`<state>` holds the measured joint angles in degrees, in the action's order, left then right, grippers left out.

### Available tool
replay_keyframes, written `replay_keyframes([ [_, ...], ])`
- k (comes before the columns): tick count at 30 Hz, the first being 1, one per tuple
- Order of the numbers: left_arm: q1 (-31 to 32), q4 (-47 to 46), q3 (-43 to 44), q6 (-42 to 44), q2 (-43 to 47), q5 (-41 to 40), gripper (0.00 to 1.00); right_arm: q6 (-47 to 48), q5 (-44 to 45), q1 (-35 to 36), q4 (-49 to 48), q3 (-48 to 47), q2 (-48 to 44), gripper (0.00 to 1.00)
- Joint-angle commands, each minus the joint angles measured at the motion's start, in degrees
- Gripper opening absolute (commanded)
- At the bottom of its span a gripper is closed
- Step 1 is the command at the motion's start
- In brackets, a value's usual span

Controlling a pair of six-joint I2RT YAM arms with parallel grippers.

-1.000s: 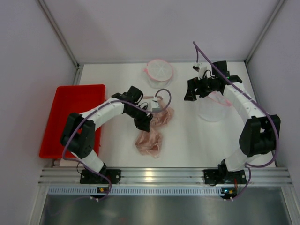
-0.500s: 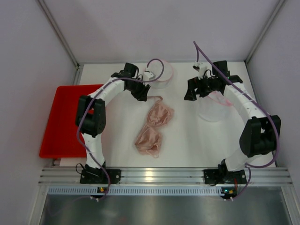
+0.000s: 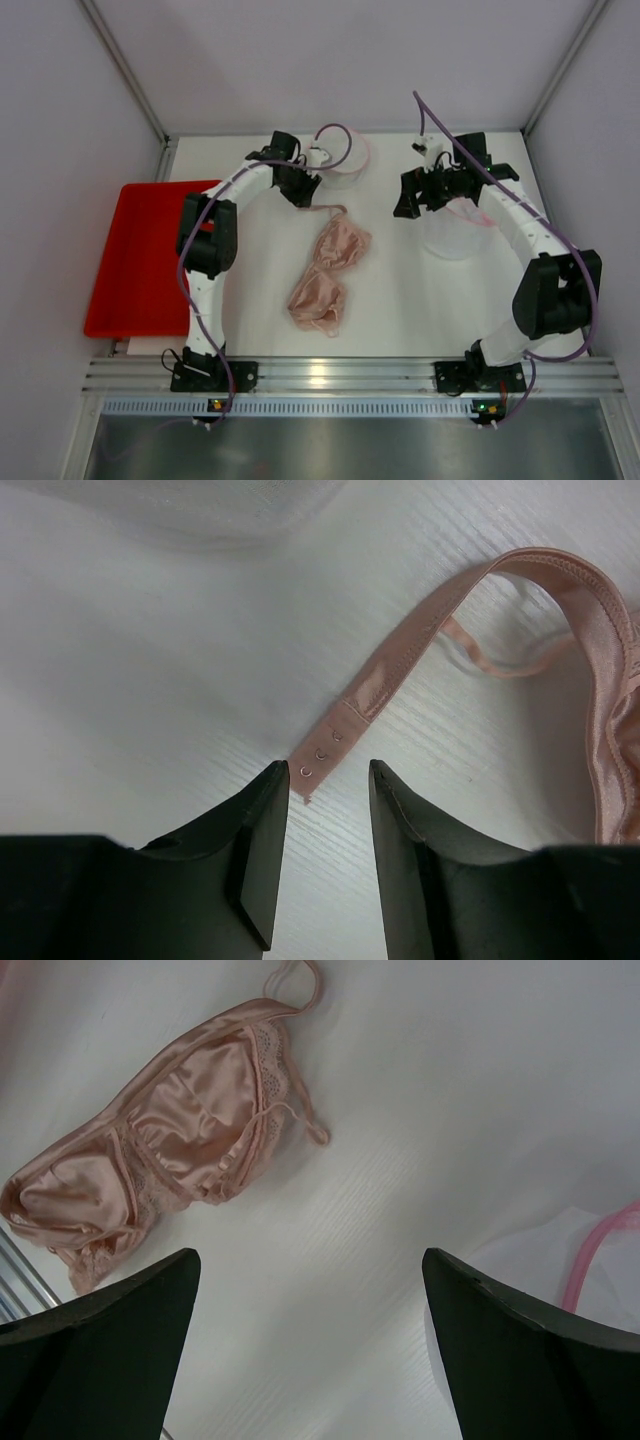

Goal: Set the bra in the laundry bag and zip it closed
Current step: Adjust the bra at the center of the board.

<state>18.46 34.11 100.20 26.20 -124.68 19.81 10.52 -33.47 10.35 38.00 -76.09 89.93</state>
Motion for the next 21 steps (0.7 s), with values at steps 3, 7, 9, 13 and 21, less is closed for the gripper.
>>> replay_keyframes([
  [3, -0.5, -1.9, 1.4, 4.6, -0.1, 2.6, 0.45, 1.2, -0.2, 0.2, -0.1, 0.4, -1.8, 0.94],
  [7, -1.1, -1.9, 0.8, 6.7, -0.9, 4.6, 0.52, 1.2, 0.2, 0.0, -0.5, 0.2, -1.4, 0.96],
  [9, -1.3, -1.9, 0.8, 7.2, -2.0, 4.3, 0.53, 1.3, 0.3, 0.0, -0.5, 0.3, -1.3, 0.96],
  [13, -1.7, -1.9, 0.8, 7.6, -4.0, 3.6, 0.53, 1.7, 0.5, -0.1, -0.3, 0.4, -1.2, 0.96],
  [21, -1.9, -1.8, -2.1, 9.7, -4.4, 4.3, 0.22, 2.4, 0.9, -0.3, 0.1, 0.1, -1.7, 0.97],
])
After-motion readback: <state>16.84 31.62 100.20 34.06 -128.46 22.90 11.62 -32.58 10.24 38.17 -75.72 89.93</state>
